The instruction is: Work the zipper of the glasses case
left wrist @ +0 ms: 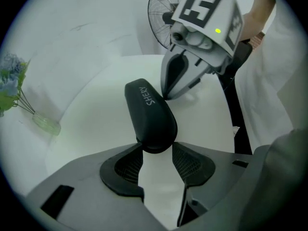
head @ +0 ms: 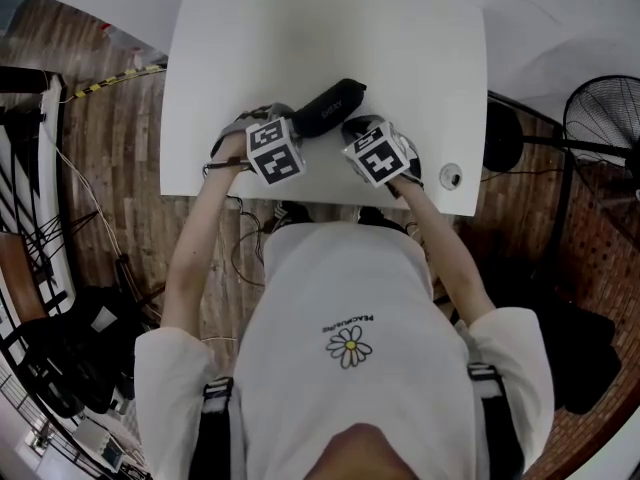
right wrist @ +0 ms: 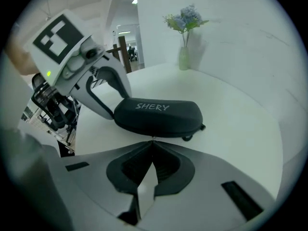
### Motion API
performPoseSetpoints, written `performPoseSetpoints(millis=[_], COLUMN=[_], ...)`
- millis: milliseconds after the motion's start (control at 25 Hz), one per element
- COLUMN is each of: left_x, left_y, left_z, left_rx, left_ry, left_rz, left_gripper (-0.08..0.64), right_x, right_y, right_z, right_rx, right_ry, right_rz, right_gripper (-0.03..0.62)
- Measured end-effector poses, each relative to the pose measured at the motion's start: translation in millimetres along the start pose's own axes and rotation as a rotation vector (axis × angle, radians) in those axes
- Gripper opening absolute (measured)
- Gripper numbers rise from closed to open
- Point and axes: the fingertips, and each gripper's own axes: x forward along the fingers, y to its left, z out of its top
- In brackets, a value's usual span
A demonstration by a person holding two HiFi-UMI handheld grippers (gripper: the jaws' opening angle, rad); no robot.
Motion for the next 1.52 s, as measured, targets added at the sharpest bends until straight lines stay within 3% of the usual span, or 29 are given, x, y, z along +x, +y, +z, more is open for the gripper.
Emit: performPoseSetpoints(millis=[80, 240, 360, 560, 720, 920, 1000, 1120, 1240, 1320, 1400, 1520], left_x=[1.7, 3.6, 4.9, 5.3, 3.1, -10.5, -15.0, -13.1, 3.8, 11.6, 14.0, 13.4], left_y=[-3.9, -4.9, -10.0, -16.4, -17.4, 0.8, 2.2, 2.2, -1.2, -4.5, -7.7, -10.0], left_z=[-0.8, 0.1, 2.2, 2.1, 4.6, 7.2, 14.0, 27.3, 26.5, 22.9, 21.6, 21.9], left_rx=[0.010, 0.044, 0.098, 0.067, 0.054, 0.055, 0.068, 0.091, 0.125, 0.145, 0.173, 0.174], left_ry=[-0.008, 0.013, 0.041, 0.037, -0.005, -0.081, -0.101, -0.135, -0.093, -0.060, -0.046, -0.043], left_rz=[0.016, 0.018, 0.021, -0.009, -0.008, 0.090, 0.097, 0.078, 0.009, -0.021, -0.022, -0.011], left_gripper=[0.189, 0.186, 0.186, 0.186, 0.186, 0.187, 0.224, 0.302, 0.327, 0.322, 0.272, 0.262], right_x=[-4.4, -5.7, -2.3, -6.9, -8.1, -13.8, -16.0, -17.8, -17.6, -19.1, -20.8, -20.8], right_y=[-6.2, 6.4, 19.8, 28.7, 25.7, 16.3, 12.7, 13.4, 17.8, 21.8, 23.5, 26.3], right_z=[3.2, 2.4, -3.9, -1.2, -5.0, -4.0, -5.6, -8.9, -10.1, -8.7, -6.4, -7.0], right_rx=[-0.007, -0.150, -0.205, -0.241, -0.290, -0.260, -0.261, -0.252, -0.253, -0.261, -0.265, -0.262], right_ry=[-0.007, 0.019, 0.035, 0.011, 0.037, 0.015, 0.017, 0.016, 0.013, 0.004, -0.005, -0.006], right_rz=[-0.008, 0.014, 0.055, 0.124, 0.081, 0.056, 0.049, 0.051, 0.063, 0.070, 0.066, 0.076], right_gripper=[0.009, 0.008, 0.008, 0.008, 0.009, 0.009, 0.009, 0.009, 0.008, 0.008, 0.008, 0.009])
